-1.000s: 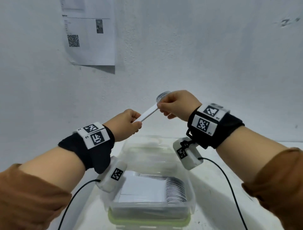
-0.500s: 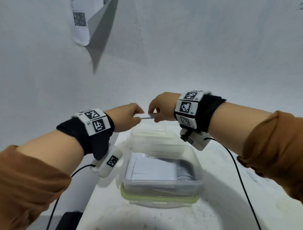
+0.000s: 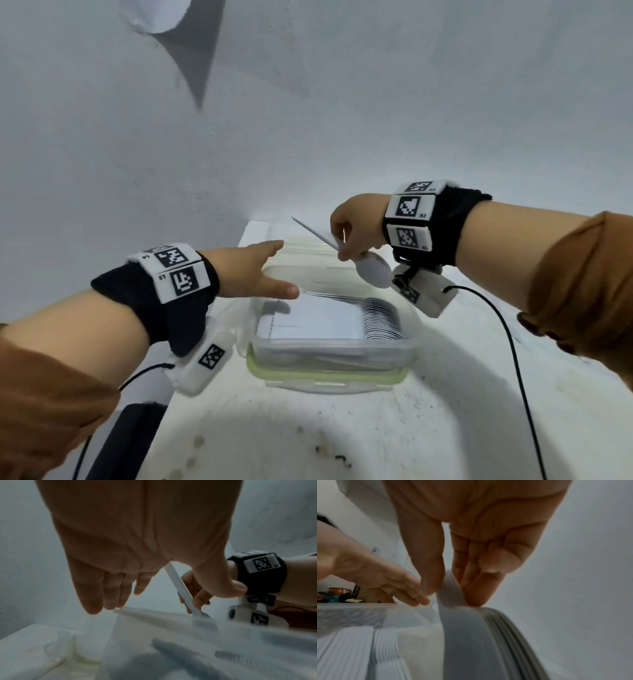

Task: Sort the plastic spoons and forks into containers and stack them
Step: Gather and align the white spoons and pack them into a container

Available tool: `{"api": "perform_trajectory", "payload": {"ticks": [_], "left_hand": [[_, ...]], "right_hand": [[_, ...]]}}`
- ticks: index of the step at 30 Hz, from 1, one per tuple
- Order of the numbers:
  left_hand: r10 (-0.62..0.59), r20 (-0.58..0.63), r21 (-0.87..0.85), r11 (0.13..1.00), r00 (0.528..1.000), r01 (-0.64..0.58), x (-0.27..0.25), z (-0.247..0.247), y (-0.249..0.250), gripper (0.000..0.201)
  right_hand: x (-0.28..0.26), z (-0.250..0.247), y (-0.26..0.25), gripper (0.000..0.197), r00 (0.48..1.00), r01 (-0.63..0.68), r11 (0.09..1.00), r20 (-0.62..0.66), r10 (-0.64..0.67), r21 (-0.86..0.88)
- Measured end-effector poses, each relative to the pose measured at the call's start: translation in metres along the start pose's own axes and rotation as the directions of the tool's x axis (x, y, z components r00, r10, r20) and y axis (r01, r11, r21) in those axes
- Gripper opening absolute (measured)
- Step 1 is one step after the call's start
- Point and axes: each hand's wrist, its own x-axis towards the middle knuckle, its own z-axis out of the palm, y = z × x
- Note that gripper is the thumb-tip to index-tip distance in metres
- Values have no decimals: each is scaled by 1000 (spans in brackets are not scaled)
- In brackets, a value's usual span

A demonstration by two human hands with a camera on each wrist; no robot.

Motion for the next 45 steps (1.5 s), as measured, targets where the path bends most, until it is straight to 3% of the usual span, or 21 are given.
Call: {"api": "perform_trajectory", "payload": {"ticks": [5,15,24,31,45], "left_hand": [[-41,123,76,997,992,32,-7,8,-3,109],[-74,132,147,988,988,55,-15,13,-3,122],[-119,116,197,976,986,95,-19,12,2,121],[-123,110,204,974,986,99,-22,14,3,120],[-117,94,241,966,989,91,-25,13,7,114]], "right_hand": [[2,10,-5,26,1000,3,996,25,0,-86],[12,26,-23,18,983,87,968,175,-46,-234],[26,33,-21,22,945,121,982,319,-68,-147],[28,36,-17,19,926,42,998,378,-23,-42],[26,40,-18,19,909,26,999,416,-33,22]]}}
